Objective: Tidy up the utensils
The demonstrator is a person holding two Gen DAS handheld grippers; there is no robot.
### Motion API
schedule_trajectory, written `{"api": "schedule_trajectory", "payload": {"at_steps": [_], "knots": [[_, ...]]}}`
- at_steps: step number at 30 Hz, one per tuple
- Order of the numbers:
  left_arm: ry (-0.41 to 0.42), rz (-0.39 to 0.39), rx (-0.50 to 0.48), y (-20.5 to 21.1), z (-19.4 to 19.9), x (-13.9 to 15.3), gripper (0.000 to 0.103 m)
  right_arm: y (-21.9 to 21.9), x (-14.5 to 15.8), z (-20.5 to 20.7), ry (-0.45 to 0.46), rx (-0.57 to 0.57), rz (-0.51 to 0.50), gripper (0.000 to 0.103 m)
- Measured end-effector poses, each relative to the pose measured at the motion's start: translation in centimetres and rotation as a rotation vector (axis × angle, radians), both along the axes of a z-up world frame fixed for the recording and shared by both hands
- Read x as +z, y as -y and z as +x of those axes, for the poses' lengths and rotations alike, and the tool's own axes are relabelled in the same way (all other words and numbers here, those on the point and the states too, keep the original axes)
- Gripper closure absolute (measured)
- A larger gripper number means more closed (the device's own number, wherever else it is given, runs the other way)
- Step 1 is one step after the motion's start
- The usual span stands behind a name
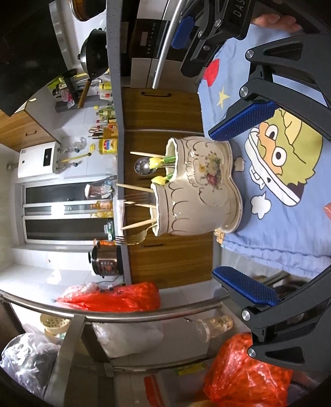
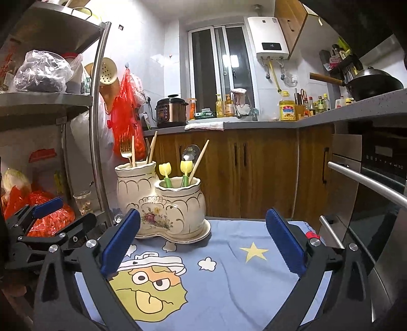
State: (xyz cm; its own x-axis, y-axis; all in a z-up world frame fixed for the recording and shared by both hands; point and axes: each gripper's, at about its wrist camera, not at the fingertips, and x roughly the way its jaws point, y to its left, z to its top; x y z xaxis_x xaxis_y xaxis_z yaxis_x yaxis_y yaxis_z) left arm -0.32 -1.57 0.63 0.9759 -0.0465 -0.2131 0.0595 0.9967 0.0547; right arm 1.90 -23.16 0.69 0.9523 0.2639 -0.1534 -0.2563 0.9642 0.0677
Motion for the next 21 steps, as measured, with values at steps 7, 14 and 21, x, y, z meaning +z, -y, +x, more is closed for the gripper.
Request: {"api": "schedule_trajectory", "payload": {"at_steps": [7, 14, 21], "knots": [[-0.012, -0.029, 0.005, -0.56, 0.2, 0.05, 0.005, -0.18, 0.06, -0.07, 0.008, 0.003, -0.011, 0.005], [-0.013, -0.026, 0.004, -0.55, 0.22, 0.0, 0.005, -0.17, 0.05, -0.04, 0.007, 0.005, -0.01, 0.005], [-0.013, -0.024, 0.001, -0.58, 0.24, -0.03, 0.005, -0.27, 0.05, -0.05, 0.007, 0.002, -0.012, 0.005]]}}
